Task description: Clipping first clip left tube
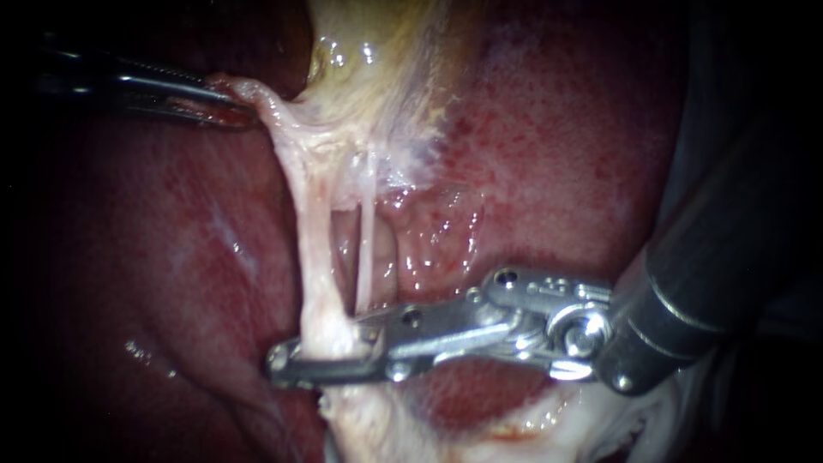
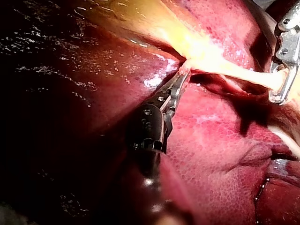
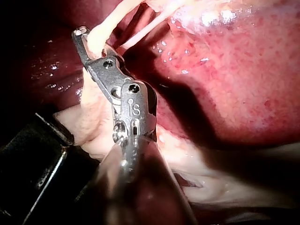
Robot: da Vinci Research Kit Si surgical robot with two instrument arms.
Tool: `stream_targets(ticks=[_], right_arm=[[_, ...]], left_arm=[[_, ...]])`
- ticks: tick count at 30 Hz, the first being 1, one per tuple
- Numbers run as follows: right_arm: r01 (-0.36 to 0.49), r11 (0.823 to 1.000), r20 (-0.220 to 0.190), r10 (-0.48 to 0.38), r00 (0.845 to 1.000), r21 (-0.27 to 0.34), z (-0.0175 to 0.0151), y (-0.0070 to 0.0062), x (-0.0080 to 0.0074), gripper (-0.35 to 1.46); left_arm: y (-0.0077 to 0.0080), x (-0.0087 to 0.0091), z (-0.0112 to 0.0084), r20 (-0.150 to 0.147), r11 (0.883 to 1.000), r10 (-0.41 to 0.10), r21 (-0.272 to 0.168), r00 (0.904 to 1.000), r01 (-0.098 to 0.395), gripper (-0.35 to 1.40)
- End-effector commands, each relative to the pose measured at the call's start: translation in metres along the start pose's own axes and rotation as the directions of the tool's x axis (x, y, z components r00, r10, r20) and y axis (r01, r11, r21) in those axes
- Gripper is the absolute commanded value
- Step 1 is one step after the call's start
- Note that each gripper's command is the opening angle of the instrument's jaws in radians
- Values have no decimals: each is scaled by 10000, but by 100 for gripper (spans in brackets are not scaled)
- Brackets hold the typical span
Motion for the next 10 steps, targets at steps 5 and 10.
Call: stream_targets(ticks=[5, 10], right_arm=[[-1, 10000, 7, 1, 10000, 14, -1, 2, -2, -35], [-55, 10000, 10, 55, 10000, 12, -1, 2, -3, -35]], left_arm=[[0, 0, 0, 0, 10000, 0, 6, 10000, 0, -35], [-2, -1, 2, 0, 10000, 5, 10, 10000, -5, -35]])
